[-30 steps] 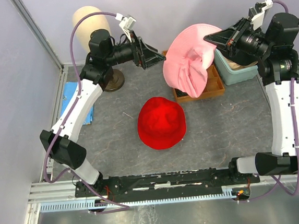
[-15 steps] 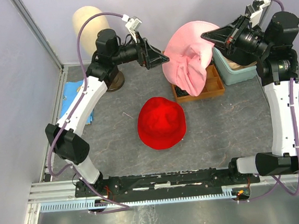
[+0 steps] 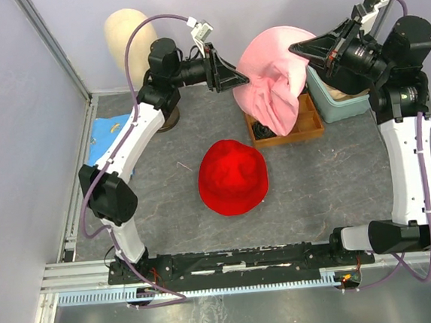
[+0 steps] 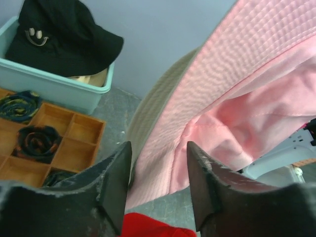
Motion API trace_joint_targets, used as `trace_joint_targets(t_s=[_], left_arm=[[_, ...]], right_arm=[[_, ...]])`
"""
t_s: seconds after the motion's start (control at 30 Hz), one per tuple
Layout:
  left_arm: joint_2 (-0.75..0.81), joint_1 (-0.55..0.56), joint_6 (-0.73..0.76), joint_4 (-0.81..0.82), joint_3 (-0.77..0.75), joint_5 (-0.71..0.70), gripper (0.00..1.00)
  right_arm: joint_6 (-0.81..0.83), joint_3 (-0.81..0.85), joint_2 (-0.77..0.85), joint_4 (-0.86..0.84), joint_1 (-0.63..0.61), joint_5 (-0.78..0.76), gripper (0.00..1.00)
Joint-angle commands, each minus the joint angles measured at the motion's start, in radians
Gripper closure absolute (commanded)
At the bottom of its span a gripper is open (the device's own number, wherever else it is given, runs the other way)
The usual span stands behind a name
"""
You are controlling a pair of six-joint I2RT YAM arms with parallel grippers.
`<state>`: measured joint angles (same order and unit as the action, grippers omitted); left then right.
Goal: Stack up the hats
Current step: Stack the hat on the hat.
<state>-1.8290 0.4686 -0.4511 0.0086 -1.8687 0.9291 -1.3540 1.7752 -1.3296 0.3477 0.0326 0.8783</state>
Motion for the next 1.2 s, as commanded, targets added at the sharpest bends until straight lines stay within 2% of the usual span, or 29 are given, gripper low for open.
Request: trace_joint_targets(t_s=[0.0,0.13,0.17,0.23,0.3,0.47,0.57,0.63,0.73,0.9,1.03,1.1,1.17], left_arm=[[-0.031,0.037,-0.130,0.164,-0.049,0.114,0.57],[-0.054,0.047,-0.391,0.415,-0.020,0.175,0.93],[-0.055,0.048,-0.477,0.520,-0.001,0.177,0.97],[-0.056,0.047,-0.626,0.673,0.015,0.171,0.97],[-0.057,0.047,-0.713,0.735,0.006,0.153,0.97],[-0.041,0.040,-0.789,0.693,-0.052,0.110,0.97],[-0.055,0.039,-0.847,0.660,-0.115,0.075,0.97],[-0.068,0.036,-0.867,0.613,-0.173,0.036,0.97],[-0.084,0.026,-0.875,0.533,-0.231,-0.058,0.97],[-0.152,0.008,-0.981,0.512,-0.334,-0.260,0.97],[-0.176,0.009,-0.989,0.464,-0.347,-0.423,0.97],[-0.171,0.012,-0.990,0.488,-0.315,-0.499,0.97],[-0.174,0.012,-0.992,0.518,-0.303,-0.538,0.97]], right_arm=[[-0.042,-0.041,0.018,-0.102,-0.007,0.017,1.00],[-0.025,-0.097,0.015,-0.111,-0.006,0.002,1.00],[-0.004,-0.106,0.010,-0.105,-0.005,-0.007,1.00],[0.070,-0.100,-0.010,-0.046,0.002,-0.038,1.00],[0.167,-0.072,-0.040,0.044,0.016,-0.083,1.00],[0.388,0.049,-0.154,0.254,0.066,-0.196,0.98],[0.459,0.134,-0.244,0.313,0.067,-0.229,0.88],[0.466,0.149,-0.271,0.309,0.070,-0.239,0.75],[0.478,0.135,-0.275,0.296,0.072,-0.257,0.56],[0.531,0.059,-0.231,0.314,0.118,-0.290,0.38],[0.558,-0.007,-0.169,0.361,0.159,-0.346,0.29],[0.543,-0.073,-0.128,0.363,0.161,-0.348,0.28],[0.461,-0.184,-0.084,0.287,0.160,-0.299,0.30]])
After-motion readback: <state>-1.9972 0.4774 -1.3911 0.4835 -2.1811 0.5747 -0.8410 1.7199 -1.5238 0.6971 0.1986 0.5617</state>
